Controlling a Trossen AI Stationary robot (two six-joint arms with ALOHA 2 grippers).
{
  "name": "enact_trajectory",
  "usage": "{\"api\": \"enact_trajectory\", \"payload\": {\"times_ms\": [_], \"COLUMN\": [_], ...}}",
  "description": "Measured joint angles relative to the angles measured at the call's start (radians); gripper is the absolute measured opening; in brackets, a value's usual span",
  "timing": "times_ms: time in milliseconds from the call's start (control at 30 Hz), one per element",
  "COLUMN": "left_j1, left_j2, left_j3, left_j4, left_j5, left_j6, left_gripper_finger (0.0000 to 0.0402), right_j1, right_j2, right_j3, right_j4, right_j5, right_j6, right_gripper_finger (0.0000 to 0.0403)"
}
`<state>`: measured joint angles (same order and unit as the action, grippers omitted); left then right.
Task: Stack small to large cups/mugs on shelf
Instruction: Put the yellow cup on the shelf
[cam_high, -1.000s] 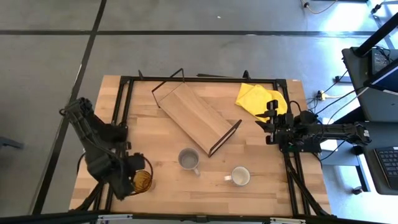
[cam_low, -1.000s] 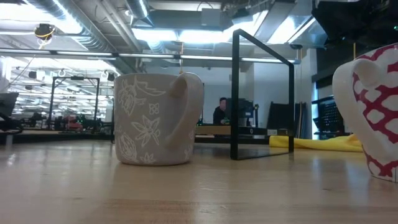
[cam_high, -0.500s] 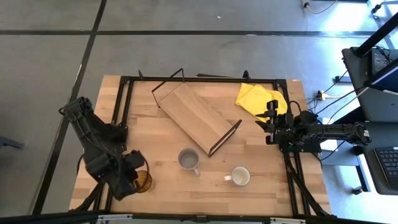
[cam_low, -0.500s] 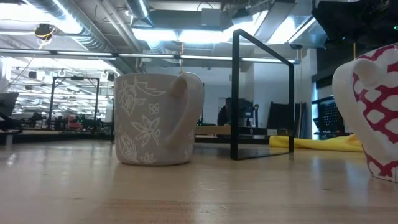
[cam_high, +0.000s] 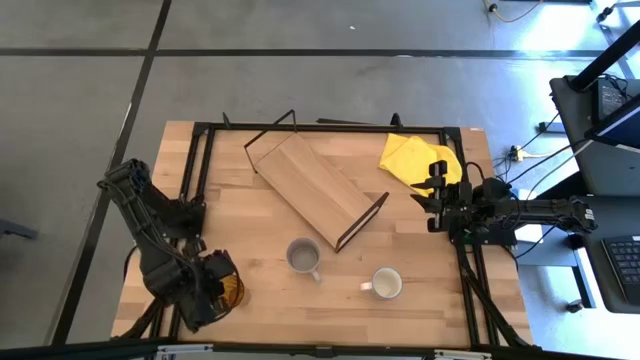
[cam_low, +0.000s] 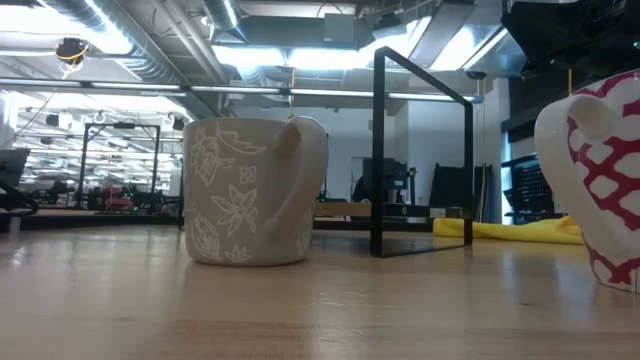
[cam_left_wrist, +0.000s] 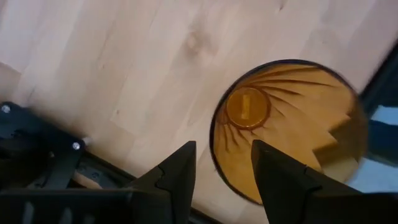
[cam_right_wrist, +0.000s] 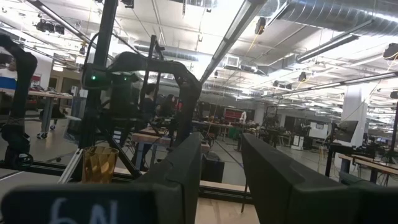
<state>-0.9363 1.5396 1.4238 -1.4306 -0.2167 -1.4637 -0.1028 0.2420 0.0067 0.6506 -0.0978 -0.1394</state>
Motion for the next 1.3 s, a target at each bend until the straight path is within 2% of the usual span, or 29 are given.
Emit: {"api": "enact_trajectory", "payload": {"times_ms": [167,367,500,633,800,933,1133,1300], "left_j1": [0.021,0.022,0.050,0.104,0.174,0.237,0.408,0.691], "left_j2": [0.000,0.000,0.000,-0.004,-0.010,-0.030,-0.184,-0.302], "left_j3": [-0.057,-0.164,-0.198,-0.202,-0.196,-0.196,-0.145,-0.124], "left_j4": [0.014,0.158,0.159,0.132,0.143,0.134,0.067,0.023], "left_j5": [-0.007,0.007,0.015,0.024,0.037,0.044,-0.020,-0.068], "left_j6": [-0.023,-0.023,-0.025,0.030,0.116,0.178,0.272,0.336], "left_gripper_finger": [0.0149,0.0149,0.0139,0.0101,0.0015,0.0010,0.0004,0.0003], "right_j1": [0.000,0.000,0.000,0.000,0.000,0.000,0.000,0.000], "right_j2": [0.000,0.000,0.000,0.000,0.000,0.000,0.000,0.000], "right_j3": [0.000,0.000,0.000,0.000,0.000,0.000,0.000,0.000], "right_j4": [0.000,0.000,0.000,0.000,0.000,0.000,-0.001,-0.001], "right_j5": [0.000,0.000,0.000,0.000,0.000,0.000,0.000,0.000], "right_j6": [0.000,0.000,0.000,0.000,0.000,0.000,0.000,0.000], "right_gripper_finger": [0.0117,0.0117,0.0117,0.0117,0.0117,0.0117,0.0117,0.0117]}}
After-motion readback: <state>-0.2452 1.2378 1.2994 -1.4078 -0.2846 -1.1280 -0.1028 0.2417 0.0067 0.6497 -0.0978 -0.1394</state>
